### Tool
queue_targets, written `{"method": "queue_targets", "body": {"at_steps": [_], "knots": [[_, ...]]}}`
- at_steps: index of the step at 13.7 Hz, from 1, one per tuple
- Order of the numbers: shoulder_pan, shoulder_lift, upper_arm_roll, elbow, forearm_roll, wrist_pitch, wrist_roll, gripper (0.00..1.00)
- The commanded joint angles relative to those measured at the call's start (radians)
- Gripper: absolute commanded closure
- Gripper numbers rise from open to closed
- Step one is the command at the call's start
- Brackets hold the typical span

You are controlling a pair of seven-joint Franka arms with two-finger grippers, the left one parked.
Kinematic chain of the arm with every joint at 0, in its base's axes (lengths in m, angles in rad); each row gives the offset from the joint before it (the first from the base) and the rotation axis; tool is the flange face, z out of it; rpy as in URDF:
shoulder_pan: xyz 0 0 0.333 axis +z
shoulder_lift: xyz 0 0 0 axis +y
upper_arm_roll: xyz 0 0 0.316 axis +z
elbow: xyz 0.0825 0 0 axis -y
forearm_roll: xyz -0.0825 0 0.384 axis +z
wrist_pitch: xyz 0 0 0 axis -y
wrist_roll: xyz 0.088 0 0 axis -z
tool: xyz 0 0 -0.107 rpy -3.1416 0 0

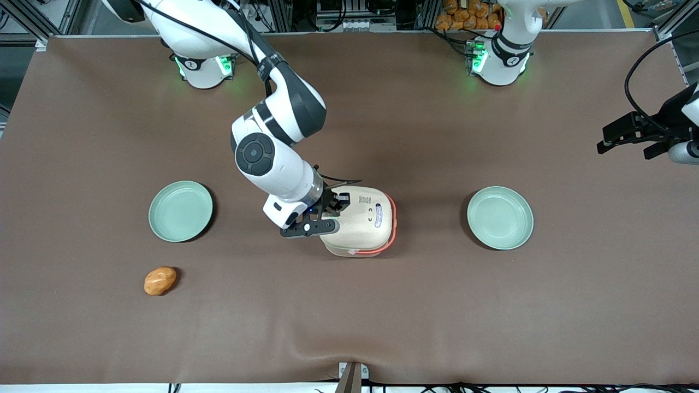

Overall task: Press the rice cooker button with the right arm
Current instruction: 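Lift the right gripper off the cooker as the lid pops open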

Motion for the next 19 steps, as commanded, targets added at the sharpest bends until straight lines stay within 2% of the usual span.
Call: {"method": "queue_targets", "body": {"at_steps": [1, 2, 4, 8, 11, 14, 18, 19], "knots": [[0.015, -0.052, -0.014, 0.027, 0.022, -0.099, 0.045, 0.80], [0.014, -0.072, -0.016, 0.027, 0.020, -0.128, 0.047, 0.62], [0.011, -0.110, -0.016, 0.026, 0.017, -0.162, 0.045, 0.46], [-0.008, -0.179, -0.017, 0.011, 0.006, -0.237, 0.034, 0.01], [-0.041, -0.239, -0.017, -0.022, -0.007, -0.280, 0.028, 0.00], [-0.110, -0.310, -0.013, -0.023, -0.012, -0.390, 0.028, 0.00], [-0.274, -0.432, -0.008, -0.032, -0.034, -0.654, 0.025, 0.00], [-0.332, -0.474, -0.007, -0.066, -0.035, -0.674, 0.022, 0.00]]}}
